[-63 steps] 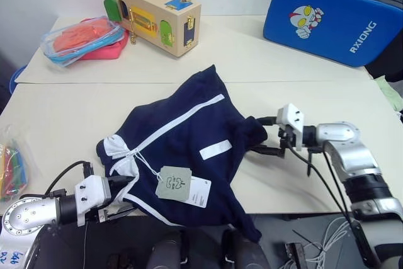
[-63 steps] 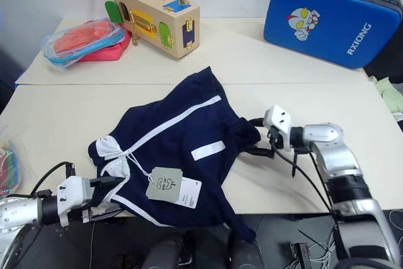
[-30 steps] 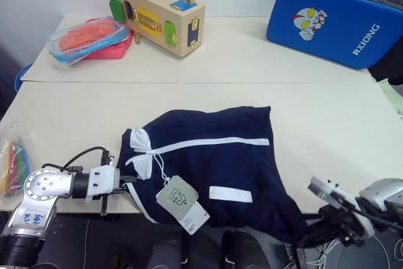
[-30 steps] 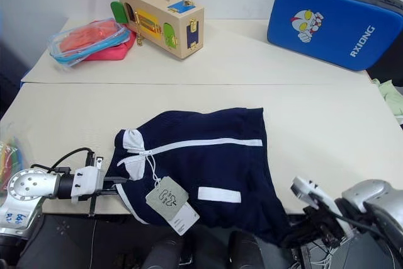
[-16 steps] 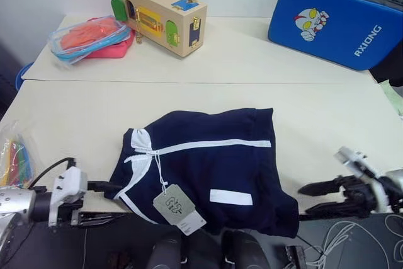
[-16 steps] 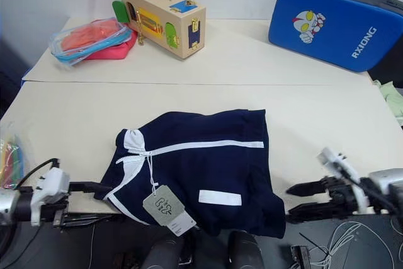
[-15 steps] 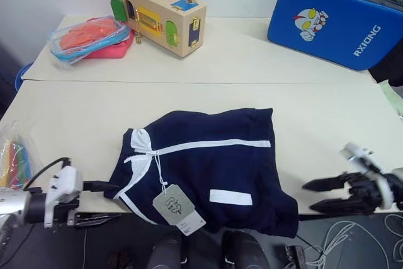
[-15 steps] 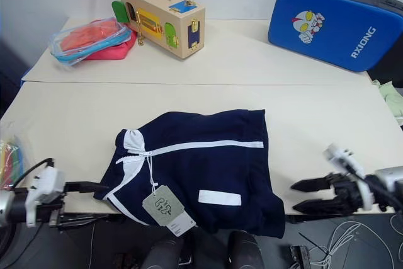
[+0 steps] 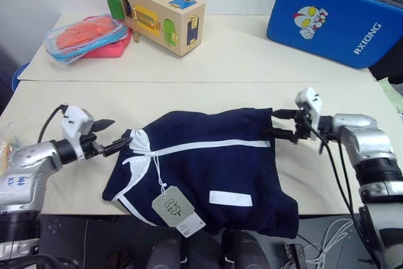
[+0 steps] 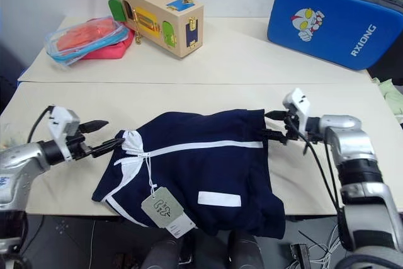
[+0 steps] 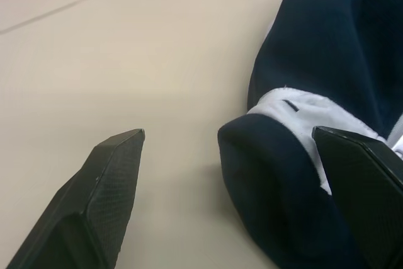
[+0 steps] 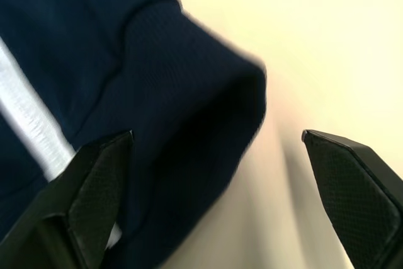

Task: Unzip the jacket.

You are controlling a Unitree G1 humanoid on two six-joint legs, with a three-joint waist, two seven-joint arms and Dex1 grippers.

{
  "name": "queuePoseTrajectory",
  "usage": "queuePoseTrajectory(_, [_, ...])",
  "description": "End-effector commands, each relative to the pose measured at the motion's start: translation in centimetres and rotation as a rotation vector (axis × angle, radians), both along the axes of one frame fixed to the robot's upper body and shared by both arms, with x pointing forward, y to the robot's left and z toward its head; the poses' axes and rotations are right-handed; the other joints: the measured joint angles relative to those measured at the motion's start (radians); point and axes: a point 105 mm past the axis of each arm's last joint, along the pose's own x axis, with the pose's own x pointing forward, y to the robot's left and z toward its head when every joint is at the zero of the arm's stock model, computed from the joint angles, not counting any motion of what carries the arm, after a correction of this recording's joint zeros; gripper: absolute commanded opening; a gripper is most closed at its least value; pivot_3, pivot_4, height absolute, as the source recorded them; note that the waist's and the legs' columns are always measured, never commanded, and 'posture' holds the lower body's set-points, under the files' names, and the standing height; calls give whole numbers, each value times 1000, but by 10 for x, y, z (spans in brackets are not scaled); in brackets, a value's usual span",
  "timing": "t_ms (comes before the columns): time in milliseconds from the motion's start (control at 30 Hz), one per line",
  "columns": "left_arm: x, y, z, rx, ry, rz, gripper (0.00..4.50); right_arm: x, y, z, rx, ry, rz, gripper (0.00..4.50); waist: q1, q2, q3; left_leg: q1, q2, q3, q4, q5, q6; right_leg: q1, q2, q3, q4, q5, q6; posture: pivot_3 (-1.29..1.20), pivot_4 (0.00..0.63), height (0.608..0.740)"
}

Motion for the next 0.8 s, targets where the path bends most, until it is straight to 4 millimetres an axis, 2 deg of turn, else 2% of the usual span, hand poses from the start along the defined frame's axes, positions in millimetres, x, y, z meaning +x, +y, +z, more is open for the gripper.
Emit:
queuePoseTrajectory(33, [5,-9,-2,-8,26,-38,4496,3,11,6,35,8,56,4316,0,0,0,0,0,0,1,0,0,0,0,0,0,0,0,0,150,740])
queuePoseTrajectory(67, [7,-10,-2,-13,29,-38,4500,3,15,7,62,23,74,4101,0,0,0,0,0,0,1,0,0,0,0,1,1,0,0,0,150,740])
queuePoseTrajectory(167, [15,-10,-4,-37,46,-4,3851,2,22,12,137,57,105,3152,-2,0,0,1,1,-1,2,1,0,0,0,2,3,0,0,0,150,740])
queuePoseTrajectory(333, [18,-6,-18,-33,79,32,2285,5,18,12,144,17,87,1417,-6,0,0,1,1,-1,2,1,0,0,0,2,3,0,0,0,150,740])
queuePoseTrajectory(467, [28,-7,-19,-52,41,61,1027,5,5,17,184,9,32,12,-10,0,0,1,1,-1,2,1,0,0,0,2,4,0,0,0,150,740])
queuePoseTrajectory(567, [41,-14,-11,-81,-18,73,119,5,-10,19,192,-11,-29,0,-5,0,0,1,0,-1,4,2,0,0,-1,2,6,0,0,0,150,740])
queuePoseTrajectory(800, [73,-32,10,-101,-174,88,38,5,-38,15,185,-50,-170,0,2,0,0,0,-2,-1,6,2,2,1,-3,1,8,0,0,0,150,740])
